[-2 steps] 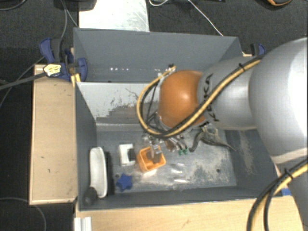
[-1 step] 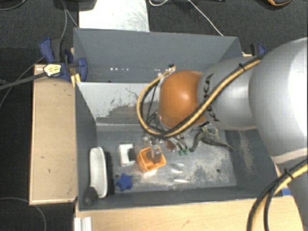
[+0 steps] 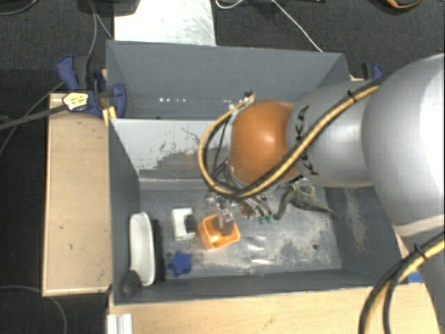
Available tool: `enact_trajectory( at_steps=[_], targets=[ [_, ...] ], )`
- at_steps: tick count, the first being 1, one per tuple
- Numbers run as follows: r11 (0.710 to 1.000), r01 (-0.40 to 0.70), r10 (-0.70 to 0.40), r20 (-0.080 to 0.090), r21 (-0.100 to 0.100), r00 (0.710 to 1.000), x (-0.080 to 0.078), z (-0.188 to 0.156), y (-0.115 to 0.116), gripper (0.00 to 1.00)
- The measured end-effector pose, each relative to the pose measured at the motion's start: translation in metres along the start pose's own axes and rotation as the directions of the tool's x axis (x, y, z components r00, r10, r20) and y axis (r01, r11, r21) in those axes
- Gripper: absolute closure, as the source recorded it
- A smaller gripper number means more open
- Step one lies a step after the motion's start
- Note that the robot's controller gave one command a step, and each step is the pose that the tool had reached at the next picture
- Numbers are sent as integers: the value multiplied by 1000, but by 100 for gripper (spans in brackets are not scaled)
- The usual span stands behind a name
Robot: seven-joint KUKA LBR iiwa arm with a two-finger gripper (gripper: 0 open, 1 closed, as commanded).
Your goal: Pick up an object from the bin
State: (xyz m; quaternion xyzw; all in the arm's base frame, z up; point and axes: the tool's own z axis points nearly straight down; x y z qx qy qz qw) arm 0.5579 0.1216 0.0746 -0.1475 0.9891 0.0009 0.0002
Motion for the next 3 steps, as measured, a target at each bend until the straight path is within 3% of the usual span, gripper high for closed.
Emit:
enact_trajectory(
  at_steps=[3],
  targets=[
    [1000, -5, 5, 0, 0, 1000, 0, -33, 0, 100]
  ],
)
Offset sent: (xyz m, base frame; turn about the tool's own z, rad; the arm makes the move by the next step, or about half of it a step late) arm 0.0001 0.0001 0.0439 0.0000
